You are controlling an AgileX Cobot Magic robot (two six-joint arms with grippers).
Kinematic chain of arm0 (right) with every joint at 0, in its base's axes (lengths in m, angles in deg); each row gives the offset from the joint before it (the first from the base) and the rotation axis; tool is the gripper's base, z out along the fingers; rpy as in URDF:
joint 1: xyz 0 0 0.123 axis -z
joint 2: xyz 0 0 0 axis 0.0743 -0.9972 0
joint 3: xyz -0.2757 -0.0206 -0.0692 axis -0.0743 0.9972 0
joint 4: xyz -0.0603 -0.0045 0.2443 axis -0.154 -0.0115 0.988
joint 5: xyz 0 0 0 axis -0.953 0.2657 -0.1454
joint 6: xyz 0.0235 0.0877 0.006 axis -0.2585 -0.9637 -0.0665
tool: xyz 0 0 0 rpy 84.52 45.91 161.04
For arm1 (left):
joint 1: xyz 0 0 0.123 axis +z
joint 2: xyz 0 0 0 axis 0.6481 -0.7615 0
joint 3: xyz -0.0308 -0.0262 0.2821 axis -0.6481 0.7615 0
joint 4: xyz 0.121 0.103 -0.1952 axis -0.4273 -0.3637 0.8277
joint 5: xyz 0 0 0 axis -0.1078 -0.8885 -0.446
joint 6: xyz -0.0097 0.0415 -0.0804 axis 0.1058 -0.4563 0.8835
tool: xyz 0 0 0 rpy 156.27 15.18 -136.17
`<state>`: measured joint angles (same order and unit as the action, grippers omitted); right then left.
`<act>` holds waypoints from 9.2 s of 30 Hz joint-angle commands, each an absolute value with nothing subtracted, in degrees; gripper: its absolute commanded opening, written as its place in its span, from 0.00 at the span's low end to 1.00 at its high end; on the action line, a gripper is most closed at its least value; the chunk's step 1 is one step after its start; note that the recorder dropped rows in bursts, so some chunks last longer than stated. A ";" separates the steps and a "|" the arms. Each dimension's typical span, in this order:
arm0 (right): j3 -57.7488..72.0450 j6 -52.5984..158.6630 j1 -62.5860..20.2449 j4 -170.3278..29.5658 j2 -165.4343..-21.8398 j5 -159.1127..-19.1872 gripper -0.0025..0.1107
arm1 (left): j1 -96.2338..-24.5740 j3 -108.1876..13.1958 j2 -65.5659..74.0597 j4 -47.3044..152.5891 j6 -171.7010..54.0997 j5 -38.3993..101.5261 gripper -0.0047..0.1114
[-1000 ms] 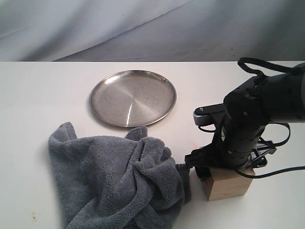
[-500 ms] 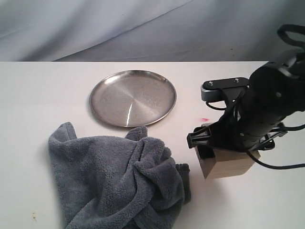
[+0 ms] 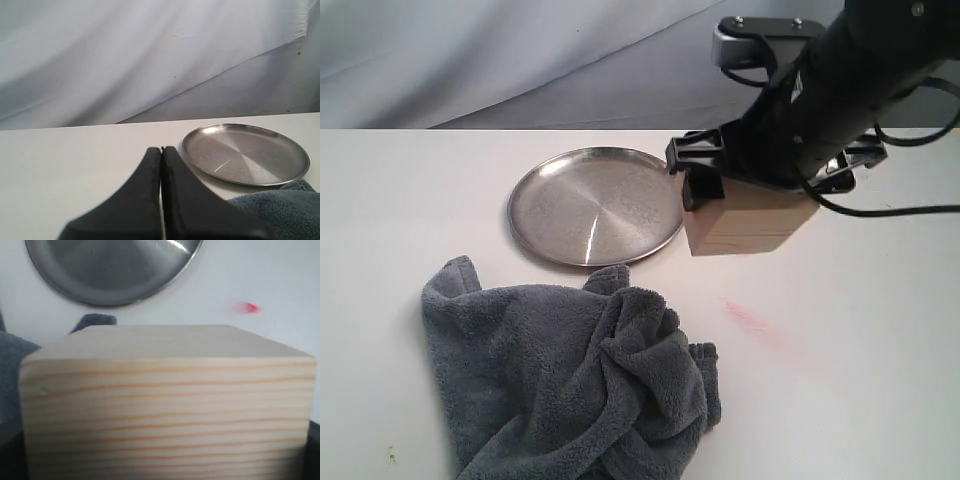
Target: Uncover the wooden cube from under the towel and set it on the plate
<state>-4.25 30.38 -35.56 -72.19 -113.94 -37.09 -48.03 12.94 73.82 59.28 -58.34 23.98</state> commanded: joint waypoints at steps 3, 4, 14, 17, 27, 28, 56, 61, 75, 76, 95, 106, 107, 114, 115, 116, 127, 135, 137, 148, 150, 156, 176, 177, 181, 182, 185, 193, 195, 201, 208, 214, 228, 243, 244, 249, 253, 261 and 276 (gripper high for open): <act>-14.16 31.71 -35.10 -71.56 -119.80 -34.02 0.02 | -48.31 13.20 74.06 59.38 -58.19 24.00 0.04; -15.31 32.01 -35.10 -71.41 -120.87 -34.02 0.02 | -48.31 13.20 74.06 59.38 -58.19 24.00 0.04; -26.52 33.32 -35.10 -71.09 -131.87 -32.97 0.02 | -48.31 13.20 74.06 59.38 -58.19 24.00 0.04; -30.34 33.96 -35.10 -70.98 -135.21 -32.83 0.02 | -48.31 13.20 74.06 59.38 -58.19 24.00 0.04; -44.41 34.36 -35.10 -70.72 -147.07 -32.73 0.02 | -48.31 13.20 74.06 59.38 -58.19 24.00 0.04; -45.80 34.36 -35.10 -70.72 -148.34 -32.73 0.02 | -48.31 13.20 74.06 59.38 -58.19 24.00 0.04; -66.42 31.96 -33.86 -68.73 -166.82 -32.43 0.02 | -48.31 13.20 74.06 59.38 -58.19 24.00 0.04; -70.40 34.25 -33.52 -64.15 -169.33 -30.08 0.02 | -48.31 13.20 74.06 59.38 -58.19 24.00 0.04; -70.40 33.87 -33.52 -63.71 -169.33 -29.45 0.62 | -48.31 13.20 74.06 59.38 -58.19 24.00 0.04; -70.40 33.87 -33.52 -63.71 -169.33 -29.45 0.69 | -48.31 13.20 74.06 59.38 -58.19 24.00 0.04; -70.40 32.80 -33.52 -62.17 -167.26 -27.45 0.86 | -48.31 13.20 74.06 59.38 -58.19 24.00 0.04; -69.61 32.60 -34.07 -70.38 -161.49 -19.19 0.57 | -48.31 13.20 74.06 59.38 -58.19 24.00 0.04; -68.82 33.06 -34.66 -70.02 -160.96 -19.19 0.43 | -48.31 13.20 74.06 59.38 -58.19 24.00 0.04; -67.77 33.91 -38.41 -72.63 -159.02 -19.19 0.02 | -48.31 13.20 74.06 59.38 -58.19 24.00 0.04; -67.77 33.91 -38.66 -72.52 -158.69 -19.19 0.02 | -48.31 13.20 74.06 59.38 -58.19 24.00 0.04; -67.77 33.91 -39.08 -72.41 -158.43 -19.19 0.02 | -48.31 13.20 74.06 59.38 -58.19 24.00 0.04; -55.16 34.11 -41.40 -76.19 -152.02 -19.19 0.02 | -48.31 13.20 74.06 59.38 -58.19 24.00 0.04; -33.06 33.89 -41.95 -78.25 -139.37 -26.89 0.02 | -48.31 13.20 74.06 59.38 -58.19 24.00 0.04; -26.87 33.89 -41.71 -78.25 -135.73 -30.12 0.02 | -48.31 13.20 74.06 59.38 -58.19 24.00 0.04; -7.80 32.59 -41.54 -78.00 -120.63 -41.24 0.02 | -48.31 13.20 74.06 59.38 -58.19 24.00 0.04; -5.47 32.59 -41.54 -77.29 -118.79 -42.04 0.02 | -48.31 13.20 74.06 59.38 -58.19 24.00 0.04; 1.50 32.59 -41.54 -75.70 -114.88 -45.00 0.02 | -48.31 13.20 74.06 59.38 -58.19 24.00 0.04; 27.06 32.17 -36.06 -71.24 -97.42 -62.46 0.02 | -48.31 13.20 74.06 59.38 -58.19 24.00 0.04; 28.32 32.54 -35.20 -71.13 -96.56 -63.28 0.02 | -48.31 13.20 74.06 59.38 -58.19 24.00 0.04; 32.65 32.78 -32.01 -70.74 -93.00 -65.22 0.02 | -48.31 13.20 74.06 59.38 -58.19 24.00 0.04; 33.81 32.91 -31.15 -70.74 -91.94 -65.79 0.02 | -48.31 13.20 74.06 59.38 -58.19 24.00 0.04; 37.39 33.04 -28.98 -70.38 -88.61 -68.76 0.02 | -48.31 13.20 74.06 59.38 -58.19 24.00 0.04; 47.84 33.04 -24.32 -69.20 -77.54 -77.07 0.02 | -48.31 13.20 74.06 59.38 -58.19 24.00 0.04; 50.36 34.15 -23.46 -67.60 -74.17 -78.31 0.02 | -48.31 13.20 74.06 59.38 -58.19 24.00 0.04; 55.80 36.34 -18.95 -66.84 -64.49 -78.63 0.02 | -48.31 13.20 74.06 59.38 -58.19 24.00 0.04; 62.28 39.32 -14.82 -65.74 -52.72 -79.08 0.02 | -48.31 13.20 74.06 59.38 -58.19 24.00 0.04; 66.54 41.18 -12.21 -64.69 -42.29 -79.97 0.02 | -48.31 13.20 74.06 59.38 -58.19 24.00 0.04; 72.05 45.40 -9.03 -64.69 -27.75 -81.46 0.02 | -48.31 13.20 74.06 59.38 -58.19 24.00 0.04; 72.05 51.21 -6.88 -64.79 -21.84 -81.45 0.02 | -48.31 13.20 74.06 59.38 -58.19 24.00 0.04; 72.05 51.20 -6.88 -64.92 -21.84 -81.45 0.02 | -48.31 13.20 74.06 59.38 -58.19 24.00 0.04; 72.05 50.52 -6.98 -67.87 -21.84 -81.45 0.02 | -48.31 13.20 74.06 59.38 -58.19 24.00 0.04; 72.05 49.95 -7.09 -71.24 -21.84 -81.45 0.02 | -48.31 13.20 74.06 59.38 -58.19 24.00 0.04; 72.05 49.26 -7.09 -73.28 -21.84 -82.26 0.02 | -48.31 13.20 74.06 59.38 -58.19 24.00 0.04; 72.05 52.34 -7.09 -72.64 -21.84 -82.94 0.02 | -48.31 13.20 74.06 59.38 -58.19 24.00 0.04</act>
<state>71.83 51.49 -7.09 -72.55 -22.18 -82.22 -48.03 12.94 73.82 59.28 -58.34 23.98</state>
